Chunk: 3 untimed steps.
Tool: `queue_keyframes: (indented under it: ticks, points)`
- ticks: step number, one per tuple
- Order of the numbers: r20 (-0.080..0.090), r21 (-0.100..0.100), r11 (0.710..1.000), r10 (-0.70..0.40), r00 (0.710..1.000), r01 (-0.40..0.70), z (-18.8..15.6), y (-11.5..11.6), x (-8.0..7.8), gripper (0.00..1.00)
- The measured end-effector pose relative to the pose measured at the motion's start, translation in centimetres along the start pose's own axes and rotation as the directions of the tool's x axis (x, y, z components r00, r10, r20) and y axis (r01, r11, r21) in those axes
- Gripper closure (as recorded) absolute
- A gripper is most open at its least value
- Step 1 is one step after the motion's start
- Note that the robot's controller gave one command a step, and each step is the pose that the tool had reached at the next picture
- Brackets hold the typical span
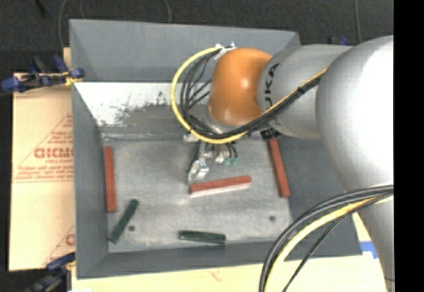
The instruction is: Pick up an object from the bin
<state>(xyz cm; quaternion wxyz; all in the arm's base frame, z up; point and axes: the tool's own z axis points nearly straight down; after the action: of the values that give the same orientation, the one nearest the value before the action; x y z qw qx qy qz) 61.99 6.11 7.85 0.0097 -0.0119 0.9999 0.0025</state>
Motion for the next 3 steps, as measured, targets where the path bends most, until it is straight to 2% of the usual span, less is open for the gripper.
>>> queue_keyframes:
  ticks: [1, 2, 3]
  points:
    - [-0.002, -0.005, 0.999, 0.043, 0.999, -0.043, 0.0, -3.4, 1.4, 0.0]
    - [-0.021, -0.004, 1.0, -0.022, 1.0, 0.022, -0.3, -5.8, 3.1, 1.0]
    - [-0.021, -0.004, 1.0, -0.022, 1.0, 0.022, -0.3, -5.8, 3.1, 1.0]
